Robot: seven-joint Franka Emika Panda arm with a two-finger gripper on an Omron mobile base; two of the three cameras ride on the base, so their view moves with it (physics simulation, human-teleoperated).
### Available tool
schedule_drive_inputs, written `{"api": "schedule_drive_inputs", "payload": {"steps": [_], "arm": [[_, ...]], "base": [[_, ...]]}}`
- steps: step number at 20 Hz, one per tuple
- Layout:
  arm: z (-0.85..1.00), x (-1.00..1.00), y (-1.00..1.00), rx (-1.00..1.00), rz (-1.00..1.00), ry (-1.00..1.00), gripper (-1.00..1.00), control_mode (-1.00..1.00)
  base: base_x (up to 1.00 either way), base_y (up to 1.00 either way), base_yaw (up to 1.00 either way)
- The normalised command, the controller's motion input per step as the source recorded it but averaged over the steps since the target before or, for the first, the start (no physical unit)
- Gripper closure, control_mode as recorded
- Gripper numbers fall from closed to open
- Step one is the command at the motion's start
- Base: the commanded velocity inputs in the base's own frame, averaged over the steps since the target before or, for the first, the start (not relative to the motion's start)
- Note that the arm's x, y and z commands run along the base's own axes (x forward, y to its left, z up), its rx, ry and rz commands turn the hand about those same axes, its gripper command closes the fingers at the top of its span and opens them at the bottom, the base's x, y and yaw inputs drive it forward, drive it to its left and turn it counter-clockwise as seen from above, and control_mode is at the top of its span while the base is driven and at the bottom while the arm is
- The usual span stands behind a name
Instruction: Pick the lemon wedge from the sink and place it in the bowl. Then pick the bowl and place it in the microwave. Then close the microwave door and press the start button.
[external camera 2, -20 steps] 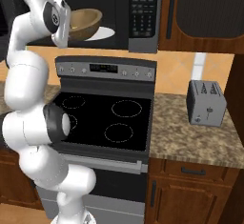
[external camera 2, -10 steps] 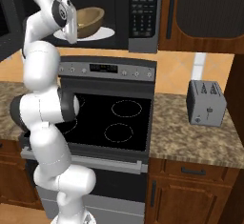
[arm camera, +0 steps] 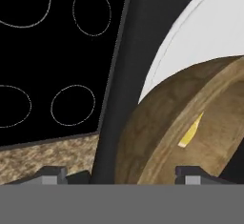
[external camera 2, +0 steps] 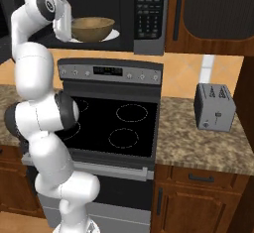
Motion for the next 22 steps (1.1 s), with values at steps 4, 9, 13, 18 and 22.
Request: {"api": "schedule_drive_inputs", "payload": {"steps": [4, 9, 13, 18, 22], "arm": [[-0.15, -1.0, 0.0, 0.0, 0.07, -0.1, -1.0, -1.0], [-0.45, -1.0, 0.0, 0.0, 0.09, -0.05, -1.0, -1.0], [-0.65, -1.0, 0.0, 0.0, 0.09, -0.02, -1.0, -1.0], [-0.81, -1.0, 0.0, 0.0, 0.09, 0.0, -1.0, -1.0], [-0.83, -1.0, 0.09, 0.0, 0.08, 0.0, -1.0, -1.0]], "base": [[0.0, 0.0, 0.0], [0.0, 0.0, 0.0], [0.0, 0.0, 0.0], [0.0, 0.0, 0.0], [0.0, 0.0, 0.0]]}}
